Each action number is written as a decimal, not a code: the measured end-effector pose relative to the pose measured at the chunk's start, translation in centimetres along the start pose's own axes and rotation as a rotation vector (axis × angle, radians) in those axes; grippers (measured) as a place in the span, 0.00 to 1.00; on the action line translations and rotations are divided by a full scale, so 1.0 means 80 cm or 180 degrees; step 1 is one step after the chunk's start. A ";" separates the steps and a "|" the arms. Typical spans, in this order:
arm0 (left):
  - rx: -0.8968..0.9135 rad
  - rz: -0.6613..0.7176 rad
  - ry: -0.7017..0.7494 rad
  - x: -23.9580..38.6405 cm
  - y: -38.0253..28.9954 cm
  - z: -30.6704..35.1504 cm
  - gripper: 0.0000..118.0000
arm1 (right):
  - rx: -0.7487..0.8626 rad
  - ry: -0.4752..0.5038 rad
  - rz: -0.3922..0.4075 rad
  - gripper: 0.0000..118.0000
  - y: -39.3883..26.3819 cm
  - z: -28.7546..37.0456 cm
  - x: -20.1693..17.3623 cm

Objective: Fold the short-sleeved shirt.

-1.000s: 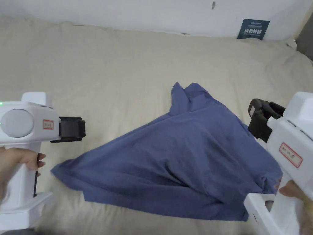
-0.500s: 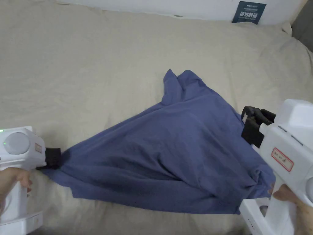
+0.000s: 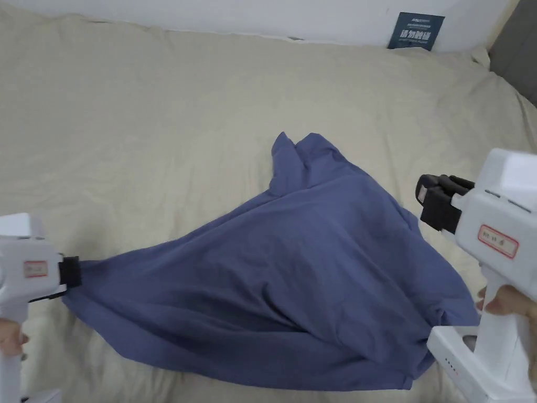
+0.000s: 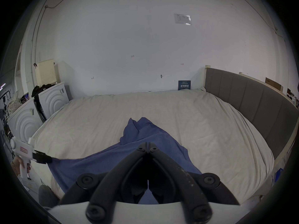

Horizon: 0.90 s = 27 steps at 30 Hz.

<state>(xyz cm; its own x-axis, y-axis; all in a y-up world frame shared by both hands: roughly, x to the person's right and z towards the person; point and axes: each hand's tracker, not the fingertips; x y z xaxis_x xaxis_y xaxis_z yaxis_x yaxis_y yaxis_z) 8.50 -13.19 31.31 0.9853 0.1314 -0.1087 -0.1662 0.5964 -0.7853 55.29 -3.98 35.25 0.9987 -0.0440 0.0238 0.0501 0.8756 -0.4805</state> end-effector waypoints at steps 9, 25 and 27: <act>0.0285 0.0074 -0.0105 -0.002 -0.011 0.027 0.02 | -0.0786 0.0011 0.0255 0.95 0.083 -0.149 0.030; -0.0121 0.0732 -0.0003 -0.022 0.005 -0.017 0.02 | -0.2095 -0.0499 0.0440 0.94 0.062 -0.467 0.083; -0.0144 0.0781 -0.0002 -0.023 0.006 -0.021 0.02 | -0.2128 -0.0480 0.0417 0.85 0.055 -0.487 0.082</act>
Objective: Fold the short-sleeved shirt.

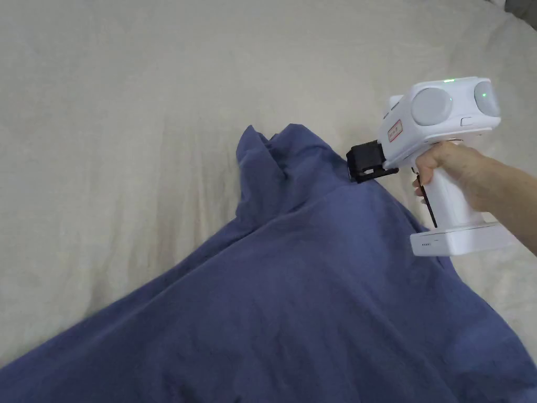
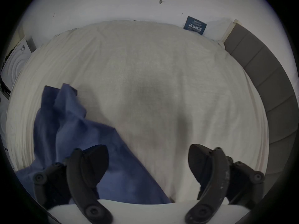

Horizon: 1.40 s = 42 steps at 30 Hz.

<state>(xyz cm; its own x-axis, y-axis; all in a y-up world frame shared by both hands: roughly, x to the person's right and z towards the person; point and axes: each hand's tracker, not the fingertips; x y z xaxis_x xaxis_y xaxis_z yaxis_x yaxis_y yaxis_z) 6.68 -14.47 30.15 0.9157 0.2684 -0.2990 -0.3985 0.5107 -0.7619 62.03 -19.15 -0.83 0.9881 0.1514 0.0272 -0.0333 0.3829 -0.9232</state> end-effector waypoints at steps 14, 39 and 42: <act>-0.0006 0.0187 -0.0035 -0.004 0.003 -0.004 0.02 | 0.0039 0.0186 -0.0220 0.04 -0.011 0.018 -0.006; 0.1340 -0.0466 -0.0692 0.027 0.111 0.210 0.02 | 0.1777 0.0936 -0.0503 0.03 -0.227 0.577 0.114; 0.1533 -0.0508 -0.0743 0.033 0.144 0.246 0.02 | 0.2055 0.0873 -0.0644 0.03 -0.250 0.631 0.139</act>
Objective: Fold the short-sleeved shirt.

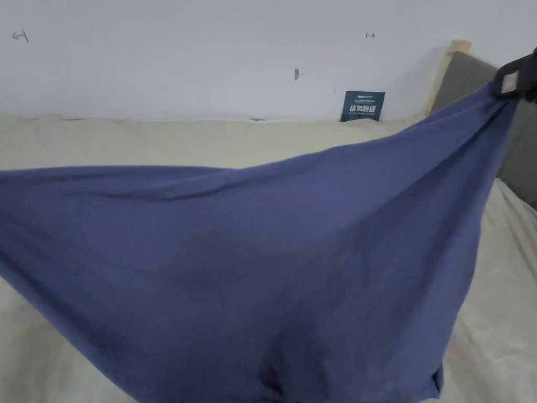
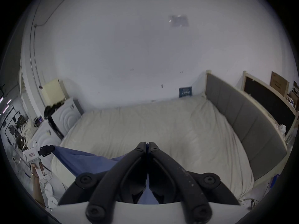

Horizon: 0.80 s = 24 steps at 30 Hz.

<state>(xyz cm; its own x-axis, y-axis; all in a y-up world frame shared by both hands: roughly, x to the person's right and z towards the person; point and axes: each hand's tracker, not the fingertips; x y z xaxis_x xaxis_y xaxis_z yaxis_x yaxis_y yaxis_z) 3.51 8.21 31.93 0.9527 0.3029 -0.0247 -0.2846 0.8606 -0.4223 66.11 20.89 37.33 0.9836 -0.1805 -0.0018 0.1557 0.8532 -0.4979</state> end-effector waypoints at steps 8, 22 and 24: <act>0.0432 -0.0233 0.0076 0.039 0.139 0.026 0.02 | 0.0515 -0.0105 0.0089 0.03 0.058 0.086 -0.020; 0.0913 -0.0629 0.1036 0.154 0.341 -0.036 0.02 | 0.0992 -0.0688 0.0160 0.03 0.232 -0.009 -0.123; 0.0856 -0.0696 0.1165 0.164 0.358 -0.061 0.02 | 0.1006 -0.0812 0.0159 0.03 0.255 -0.033 -0.135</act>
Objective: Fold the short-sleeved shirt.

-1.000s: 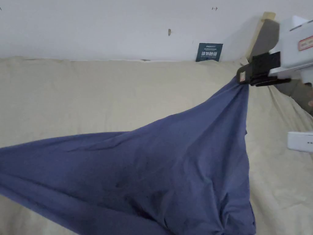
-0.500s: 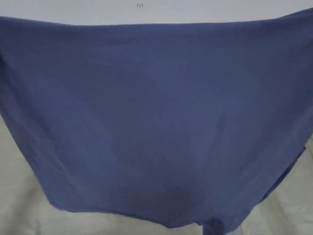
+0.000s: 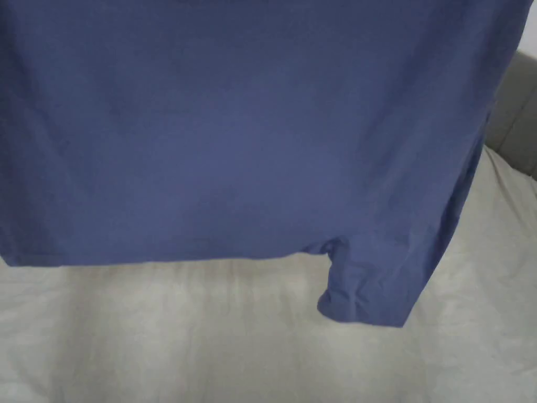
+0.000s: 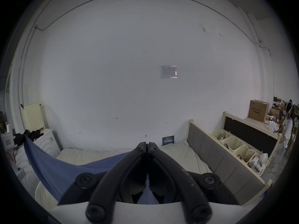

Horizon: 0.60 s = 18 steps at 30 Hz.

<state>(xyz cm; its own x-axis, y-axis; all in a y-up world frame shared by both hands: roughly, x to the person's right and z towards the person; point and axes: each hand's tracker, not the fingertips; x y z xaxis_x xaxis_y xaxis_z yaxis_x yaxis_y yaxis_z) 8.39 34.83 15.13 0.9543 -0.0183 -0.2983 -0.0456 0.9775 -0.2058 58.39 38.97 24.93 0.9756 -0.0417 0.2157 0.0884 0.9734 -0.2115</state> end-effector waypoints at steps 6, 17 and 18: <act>0.0094 0.0134 0.0211 0.039 0.039 -0.071 0.02 | 0.0173 -0.0191 -0.0051 0.03 0.034 -0.060 -0.033; 0.0371 0.0429 0.0271 0.077 0.046 -0.165 0.02 | 0.0464 -0.0381 -0.0065 0.03 0.065 -0.186 -0.067; 0.0397 0.0423 0.0256 0.080 0.041 -0.171 0.02 | 0.0498 -0.0378 -0.0092 0.03 0.074 -0.197 -0.066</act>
<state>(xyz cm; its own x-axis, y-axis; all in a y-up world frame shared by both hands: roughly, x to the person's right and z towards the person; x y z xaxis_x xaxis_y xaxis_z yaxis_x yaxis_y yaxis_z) 10.33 35.08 -0.22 0.9155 0.1007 -0.3896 -0.1278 0.9908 -0.0442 56.91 41.39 7.49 0.9417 -0.0524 0.3323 0.0748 0.9957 -0.0547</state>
